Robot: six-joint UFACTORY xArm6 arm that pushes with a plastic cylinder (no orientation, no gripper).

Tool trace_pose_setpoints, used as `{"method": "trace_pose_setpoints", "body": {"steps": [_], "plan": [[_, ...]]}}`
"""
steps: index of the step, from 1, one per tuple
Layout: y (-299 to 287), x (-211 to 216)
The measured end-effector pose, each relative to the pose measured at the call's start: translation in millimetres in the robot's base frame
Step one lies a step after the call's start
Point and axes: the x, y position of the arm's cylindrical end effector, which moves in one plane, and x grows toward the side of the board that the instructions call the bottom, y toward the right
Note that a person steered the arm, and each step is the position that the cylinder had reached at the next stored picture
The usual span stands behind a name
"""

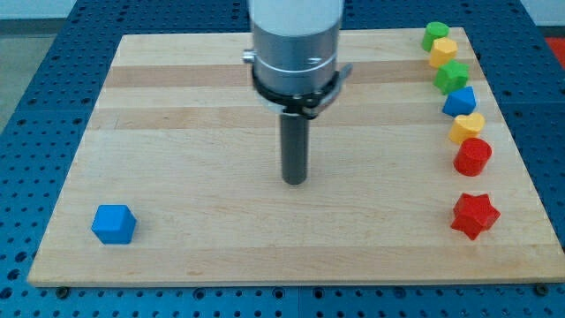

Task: Push the arm to the left edge of the board

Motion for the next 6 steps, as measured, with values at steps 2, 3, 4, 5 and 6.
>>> {"method": "trace_pose_setpoints", "body": {"steps": [2,3,4,5,6], "plan": [[-131.6,0.0],[-205.8,0.0],[-263.7,4.2],[-290.1,17.1],[-290.4,34.9]]}}
